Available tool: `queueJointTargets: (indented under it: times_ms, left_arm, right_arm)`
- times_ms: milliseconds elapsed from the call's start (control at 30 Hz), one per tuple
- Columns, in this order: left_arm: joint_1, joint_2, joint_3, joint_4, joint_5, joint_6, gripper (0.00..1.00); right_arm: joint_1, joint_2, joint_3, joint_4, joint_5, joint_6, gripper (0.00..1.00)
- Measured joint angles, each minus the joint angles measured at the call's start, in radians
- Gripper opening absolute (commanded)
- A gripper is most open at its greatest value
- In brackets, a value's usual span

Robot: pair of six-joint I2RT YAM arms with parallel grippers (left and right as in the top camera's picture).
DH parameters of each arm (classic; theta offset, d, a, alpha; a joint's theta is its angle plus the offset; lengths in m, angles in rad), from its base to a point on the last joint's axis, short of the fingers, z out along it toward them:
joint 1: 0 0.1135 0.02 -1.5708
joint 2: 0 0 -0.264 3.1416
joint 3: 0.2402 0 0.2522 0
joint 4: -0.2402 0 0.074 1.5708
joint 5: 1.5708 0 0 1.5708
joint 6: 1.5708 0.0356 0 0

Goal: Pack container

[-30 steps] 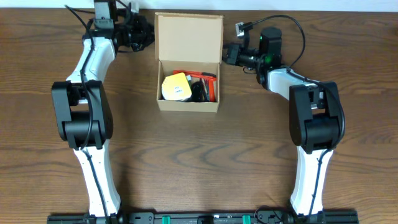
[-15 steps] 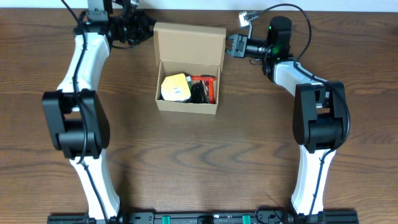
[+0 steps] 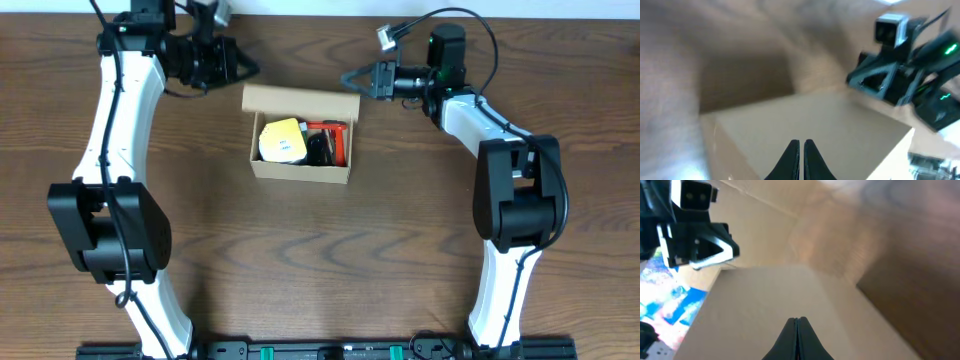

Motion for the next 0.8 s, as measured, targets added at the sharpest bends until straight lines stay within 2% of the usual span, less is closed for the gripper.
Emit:
queueJointTargets:
  times_ms: [267, 500, 633, 800]
  left_arm:
    - [-0.017, -0.010, 0.000, -0.179, -0.164, 0.098, 0.06]
    - [-0.030, -0.056, 0.000, -0.296, -0.256, 0.133, 0.06]
    - [-0.063, -0.066, -0.013, -0.304, -0.292, 0.153, 0.06]
    - [-0.105, -0.066, -0.092, -0.245, -0.306, 0.161, 0.06]
  right_arm:
    - [0.047, -0.058, 0.003, -0.285, 0.040, -0.171, 0.02]
    - [0.085, -0.216, 0.005, -0.738, 0.241, -0.423, 0.01]
    - [0.145, -0.304, 0.009, -0.940, 0.390, -0.562, 0.01]
    - [0.220, -0.321, 0.001, -0.981, 0.516, -0.649, 0.01]
